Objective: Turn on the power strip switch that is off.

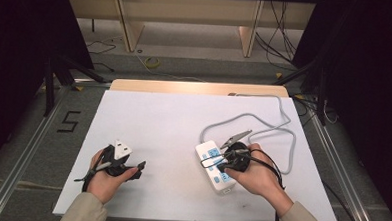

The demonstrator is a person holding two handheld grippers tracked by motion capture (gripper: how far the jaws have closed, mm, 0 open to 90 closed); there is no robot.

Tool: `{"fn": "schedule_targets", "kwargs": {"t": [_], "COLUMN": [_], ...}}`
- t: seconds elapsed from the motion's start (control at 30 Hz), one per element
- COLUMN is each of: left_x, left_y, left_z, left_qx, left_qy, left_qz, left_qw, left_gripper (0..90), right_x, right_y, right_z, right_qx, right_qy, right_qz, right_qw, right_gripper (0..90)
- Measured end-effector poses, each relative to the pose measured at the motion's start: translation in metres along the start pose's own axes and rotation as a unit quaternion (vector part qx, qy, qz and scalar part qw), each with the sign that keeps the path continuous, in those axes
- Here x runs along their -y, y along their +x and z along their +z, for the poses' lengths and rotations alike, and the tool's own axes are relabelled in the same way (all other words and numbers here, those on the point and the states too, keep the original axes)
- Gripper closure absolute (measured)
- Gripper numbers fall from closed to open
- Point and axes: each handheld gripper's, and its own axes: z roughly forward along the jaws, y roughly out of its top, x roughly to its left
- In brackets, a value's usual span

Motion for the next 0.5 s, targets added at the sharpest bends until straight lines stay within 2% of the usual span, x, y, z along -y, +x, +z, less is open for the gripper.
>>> {"fn": "schedule_targets", "kwargs": {"t": [0.5], "left_x": [-0.0001], "left_y": [-0.0004], "left_z": [0.0000], "left_qx": [0.001], "left_qy": [0.001], "left_qz": [0.000], "left_qw": [1.0000], "left_gripper": [21.2], "right_x": [-0.0025], "right_y": [0.0019], "right_z": [0.0052], "right_qx": [-0.004], "right_qy": [0.009], "right_qz": [-0.002], "right_qw": [1.0000], "right_gripper": [90.0]}}
